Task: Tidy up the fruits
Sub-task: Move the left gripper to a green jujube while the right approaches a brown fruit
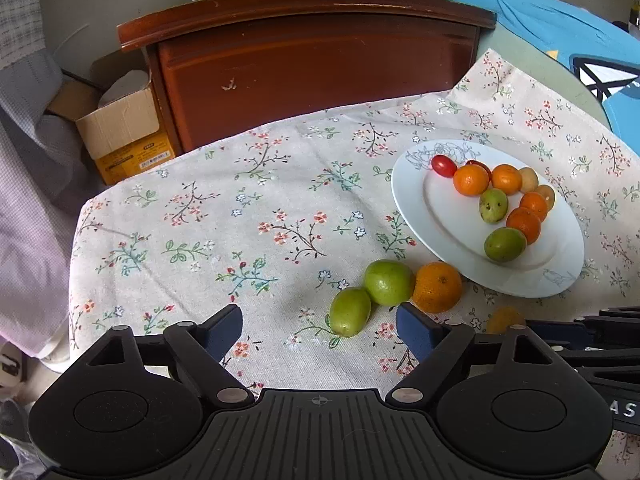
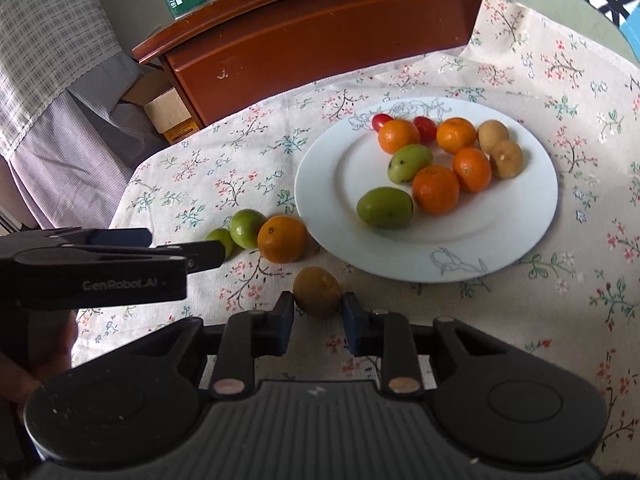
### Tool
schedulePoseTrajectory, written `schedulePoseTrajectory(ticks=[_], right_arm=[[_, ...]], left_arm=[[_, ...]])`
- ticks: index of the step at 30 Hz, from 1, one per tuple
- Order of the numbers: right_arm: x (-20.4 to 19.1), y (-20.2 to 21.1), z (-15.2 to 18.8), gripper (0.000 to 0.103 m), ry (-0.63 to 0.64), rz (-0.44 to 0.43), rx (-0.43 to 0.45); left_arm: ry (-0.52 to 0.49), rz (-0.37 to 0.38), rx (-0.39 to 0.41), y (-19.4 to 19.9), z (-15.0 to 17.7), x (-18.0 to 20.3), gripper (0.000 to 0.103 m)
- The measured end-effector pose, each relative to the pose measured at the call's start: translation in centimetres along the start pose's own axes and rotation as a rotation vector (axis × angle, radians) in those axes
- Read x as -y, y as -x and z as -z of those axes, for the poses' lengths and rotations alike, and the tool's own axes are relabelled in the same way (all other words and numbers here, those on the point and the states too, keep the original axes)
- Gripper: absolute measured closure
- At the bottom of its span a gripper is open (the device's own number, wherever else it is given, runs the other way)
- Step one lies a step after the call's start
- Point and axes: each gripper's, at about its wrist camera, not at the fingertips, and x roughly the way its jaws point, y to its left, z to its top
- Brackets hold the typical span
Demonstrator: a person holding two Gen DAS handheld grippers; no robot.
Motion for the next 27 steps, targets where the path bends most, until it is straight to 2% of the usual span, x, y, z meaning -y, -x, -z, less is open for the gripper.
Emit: schedulePoseTrajectory(ticks=[1,7,10,17,19,21,27], right_arm=[[0.1,0.1,0.1,0.077,0.0,-0.003,-0.001],[0.4,0.3,0.1,0.077,-0.013,-0.015,-0.009],[0.6,0.3,0.1,0.077,-0.022,-0.019,-0.01],[0.7,0.4,0.1,0.077,-0.034,-0.026,-0.01],[0.7,0.3,0.1,0.077,-0.036,-0.025,-0.009],[0.7,0.3,0.1,0.077,-0.038,-0.025,-0.009],[0.8,0.3,0.1,0.077,-0.041,-0.026,-0.01]], left_arm=[[-0.004,0.004,0.001,-0.1,0.0,0.1,0.027],[-0.008,0.016,-0.007,-1.0,0.2,0.4,0.043],[-0.008,0.021,-0.019,-1.4,0.4,0.5,0.048],[-0.02,0.019,-0.005,-1.6,0.4,0.8,0.053],[-0.03,0.025,-0.001,-1.6,0.4,0.9,0.067],[-0.029,0.037,0.002,-1.5,0.3,1.0,0.074],[0.001,0.032,0.007,-1.5,0.3,0.9,0.077]])
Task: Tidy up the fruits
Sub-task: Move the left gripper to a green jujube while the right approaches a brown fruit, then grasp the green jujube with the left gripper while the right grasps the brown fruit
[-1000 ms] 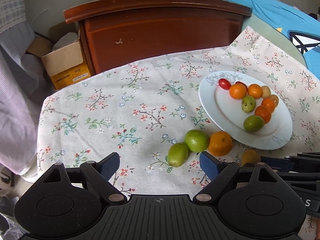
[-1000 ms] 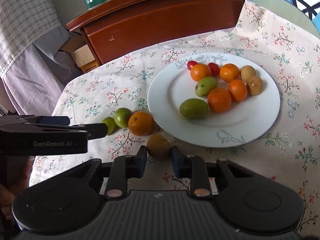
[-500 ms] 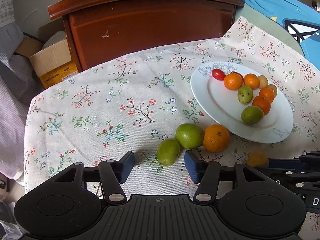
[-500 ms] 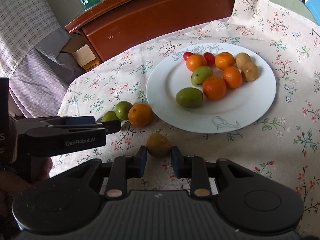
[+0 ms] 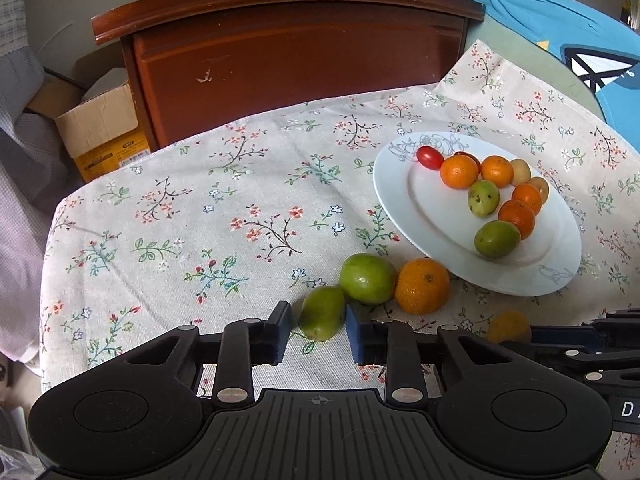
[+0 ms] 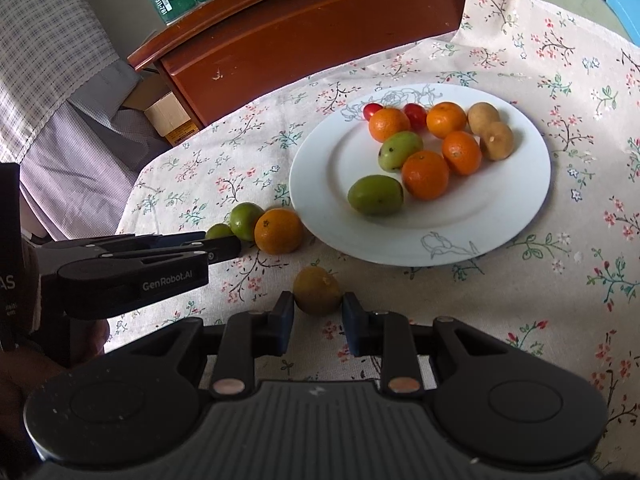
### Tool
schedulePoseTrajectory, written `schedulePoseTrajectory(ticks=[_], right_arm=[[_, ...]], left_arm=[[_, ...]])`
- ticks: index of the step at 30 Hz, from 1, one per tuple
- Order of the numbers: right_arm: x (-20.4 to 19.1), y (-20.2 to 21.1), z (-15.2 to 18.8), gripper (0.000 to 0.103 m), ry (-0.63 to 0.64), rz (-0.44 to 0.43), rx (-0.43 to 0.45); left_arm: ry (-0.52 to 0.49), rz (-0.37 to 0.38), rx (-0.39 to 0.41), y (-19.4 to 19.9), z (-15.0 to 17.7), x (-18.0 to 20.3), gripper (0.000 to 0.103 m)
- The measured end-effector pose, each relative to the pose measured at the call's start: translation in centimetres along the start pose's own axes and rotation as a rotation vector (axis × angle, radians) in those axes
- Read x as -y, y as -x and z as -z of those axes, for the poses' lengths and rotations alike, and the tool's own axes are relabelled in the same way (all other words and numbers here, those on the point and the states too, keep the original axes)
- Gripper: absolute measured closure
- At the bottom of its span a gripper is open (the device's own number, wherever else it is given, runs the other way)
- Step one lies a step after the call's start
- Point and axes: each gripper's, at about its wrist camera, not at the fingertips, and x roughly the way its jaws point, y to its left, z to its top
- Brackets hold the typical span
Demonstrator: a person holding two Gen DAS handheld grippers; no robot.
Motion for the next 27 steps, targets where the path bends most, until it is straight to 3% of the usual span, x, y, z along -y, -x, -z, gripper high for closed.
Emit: schedulePoseTrajectory(ticks=[1,11,27], right_arm=[[0.0,0.0,0.0,0.077,0.0,0.0,0.0],[0.0,0.6,-0.1,0.077,-0.011,-0.008,0.008],[0.5,4.0,-2.2,0.077,-0.019,-0.025,0.12]], left_arm=[[0.002,-0.002,0.002,0.0,0.0,0.0,0.082],[0.047,-0.029,0.066,2.5,-0.7,0.0,0.082],[0.067,-0.013,0.185,6.4,-3.4,1.9,0.082]])
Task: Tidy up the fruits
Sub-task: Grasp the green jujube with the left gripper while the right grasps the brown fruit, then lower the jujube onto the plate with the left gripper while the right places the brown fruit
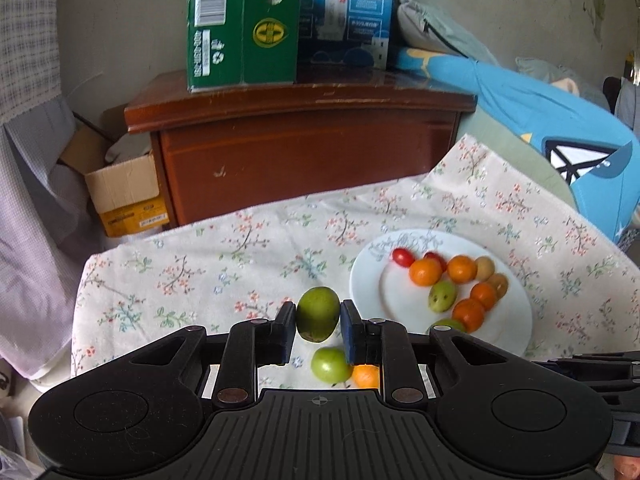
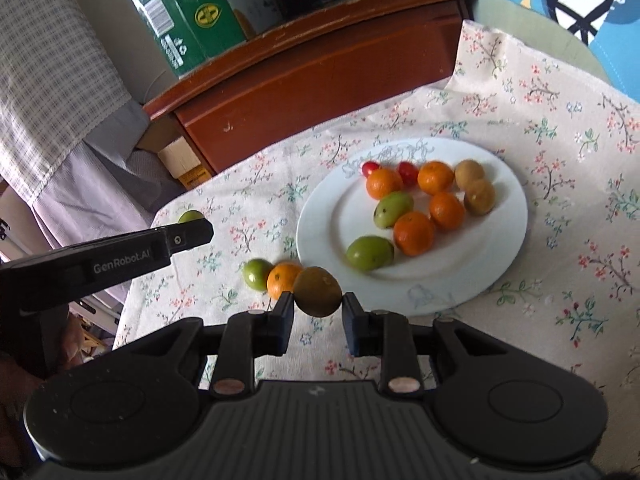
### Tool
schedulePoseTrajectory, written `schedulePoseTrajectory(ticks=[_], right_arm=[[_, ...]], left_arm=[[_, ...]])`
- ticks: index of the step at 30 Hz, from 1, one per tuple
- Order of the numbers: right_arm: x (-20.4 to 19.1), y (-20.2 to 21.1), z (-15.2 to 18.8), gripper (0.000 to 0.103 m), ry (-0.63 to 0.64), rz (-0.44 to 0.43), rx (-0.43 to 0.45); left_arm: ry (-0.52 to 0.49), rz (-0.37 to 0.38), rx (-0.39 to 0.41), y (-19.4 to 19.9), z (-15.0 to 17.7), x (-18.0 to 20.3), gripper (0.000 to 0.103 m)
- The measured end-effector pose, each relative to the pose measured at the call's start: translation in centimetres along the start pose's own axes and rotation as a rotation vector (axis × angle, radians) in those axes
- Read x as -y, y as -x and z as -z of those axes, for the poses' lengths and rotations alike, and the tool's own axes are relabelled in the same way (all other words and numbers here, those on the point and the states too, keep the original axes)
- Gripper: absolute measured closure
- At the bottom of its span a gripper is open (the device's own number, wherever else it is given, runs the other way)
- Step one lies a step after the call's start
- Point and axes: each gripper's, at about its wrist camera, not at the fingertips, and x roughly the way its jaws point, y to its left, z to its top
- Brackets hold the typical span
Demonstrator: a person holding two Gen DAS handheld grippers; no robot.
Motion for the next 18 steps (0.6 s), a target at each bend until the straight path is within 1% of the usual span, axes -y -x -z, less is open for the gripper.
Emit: schedulePoseTrajectory(ticks=[4,8,13,18], right_arm=[[0.9,1.2,-1.3,0.077,-0.026,0.001,0.045],[2.2,2.2,-2.5,0.077,-0.058,0.02,0.094],[4.0,3.0,-3.4,0.077,-0.11,0.043,0.129],[5.4,3.0,-3.7,0.077,-0.141,0.063,0.138]], left_arm=[[0.001,0.021,0.032,0.6,-1.0,0.9,0.082],[0.013,0.036,0.049,0.5,-1.9,1.7,0.082],[0.022,0.037,0.046,-0.3,-2.3,2.5,0.082],[0.02,0.049,0.032,-1.3,-2.2,3.3,0.082]])
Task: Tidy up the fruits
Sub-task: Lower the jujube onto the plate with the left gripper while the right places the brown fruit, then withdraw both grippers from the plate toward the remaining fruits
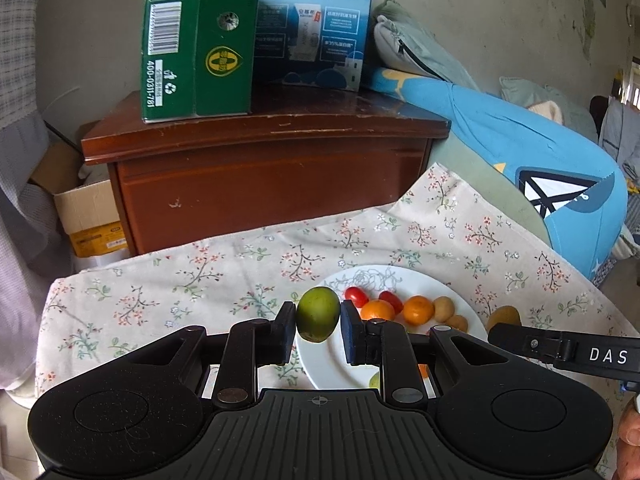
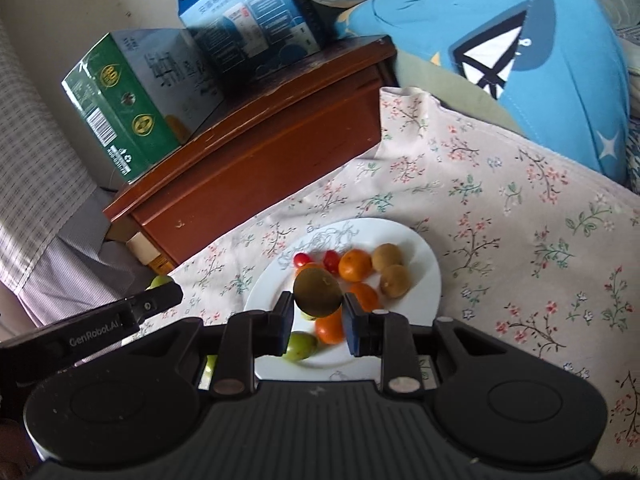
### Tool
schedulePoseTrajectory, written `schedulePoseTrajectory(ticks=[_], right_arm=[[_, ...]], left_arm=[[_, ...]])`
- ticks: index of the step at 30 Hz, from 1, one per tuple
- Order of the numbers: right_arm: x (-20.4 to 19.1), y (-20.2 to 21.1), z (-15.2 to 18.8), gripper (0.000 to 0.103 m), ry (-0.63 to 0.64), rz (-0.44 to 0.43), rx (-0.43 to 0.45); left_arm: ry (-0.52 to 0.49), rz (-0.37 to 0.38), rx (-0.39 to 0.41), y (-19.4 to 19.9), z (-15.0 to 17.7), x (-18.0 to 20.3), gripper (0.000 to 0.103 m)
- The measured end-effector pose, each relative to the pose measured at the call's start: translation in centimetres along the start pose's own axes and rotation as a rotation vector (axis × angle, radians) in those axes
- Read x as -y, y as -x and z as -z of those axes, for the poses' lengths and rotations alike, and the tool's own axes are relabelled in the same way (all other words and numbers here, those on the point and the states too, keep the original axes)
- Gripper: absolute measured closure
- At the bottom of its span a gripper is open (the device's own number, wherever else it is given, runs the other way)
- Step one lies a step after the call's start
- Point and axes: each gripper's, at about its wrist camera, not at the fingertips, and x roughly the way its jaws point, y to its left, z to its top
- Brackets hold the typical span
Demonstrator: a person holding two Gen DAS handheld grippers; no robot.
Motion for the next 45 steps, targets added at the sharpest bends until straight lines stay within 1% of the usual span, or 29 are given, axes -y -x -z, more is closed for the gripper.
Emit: schedulePoseTrajectory(ticks=[14,20,23,24,26,27,28,29,31,32,33,35,39,45], right_arm=[[1.9,-2.9,1.2,0.077,-0.036,0.03,-0.076],[2.0,-3.8,1.4,0.076,-0.044,0.042,-0.091],[2.1,-4.0,1.4,0.074,-0.05,0.05,-0.09],[2.2,-4.0,1.3,0.073,-0.053,0.052,-0.085],[2.2,-3.9,1.1,0.073,-0.058,0.048,-0.077],[2.2,-3.9,1.1,0.073,-0.059,0.045,-0.073],[2.2,-3.8,1.0,0.073,-0.06,0.039,-0.067],[2.1,-3.7,0.9,0.073,-0.059,0.035,-0.062],[1.8,-3.5,0.8,0.073,-0.045,0.028,-0.052],[1.6,-3.4,0.8,0.072,-0.033,0.026,-0.048],[1.4,-3.4,0.8,0.072,-0.018,0.021,-0.044],[0.9,-3.3,0.9,0.072,0.009,0.009,-0.043],[0.0,-3.5,1.3,0.072,0.052,-0.013,-0.056],[-1.8,-3.7,2.5,0.072,0.121,-0.06,-0.09]], left_arm=[[-0.002,0.029,-0.085,-4.0,1.4,0.9,0.082],[0.017,0.056,-0.114,-5.5,1.7,1.1,0.081],[0.018,0.067,-0.122,-6.0,1.9,1.4,0.081],[0.02,0.068,-0.121,-5.9,1.8,1.4,0.079],[0.021,0.071,-0.12,-5.8,1.6,1.6,0.079],[0.021,0.075,-0.115,-5.5,1.5,1.6,0.077],[0.022,0.075,-0.107,-5.3,1.3,1.7,0.069],[0.026,0.065,-0.096,-4.9,1.0,1.7,0.063],[0.032,0.034,-0.073,-4.3,0.6,1.6,0.038],[0.03,0.016,-0.059,-3.9,0.3,1.6,0.034],[0.027,0.005,-0.05,-3.6,0.1,1.5,0.031],[0.023,-0.017,-0.045,-2.9,-0.5,1.2,0.03],[0.024,-0.058,-0.054,-1.9,-1.0,0.4,0.025],[0.017,-0.115,-0.064,-0.4,-1.0,-1.0,0.024]])
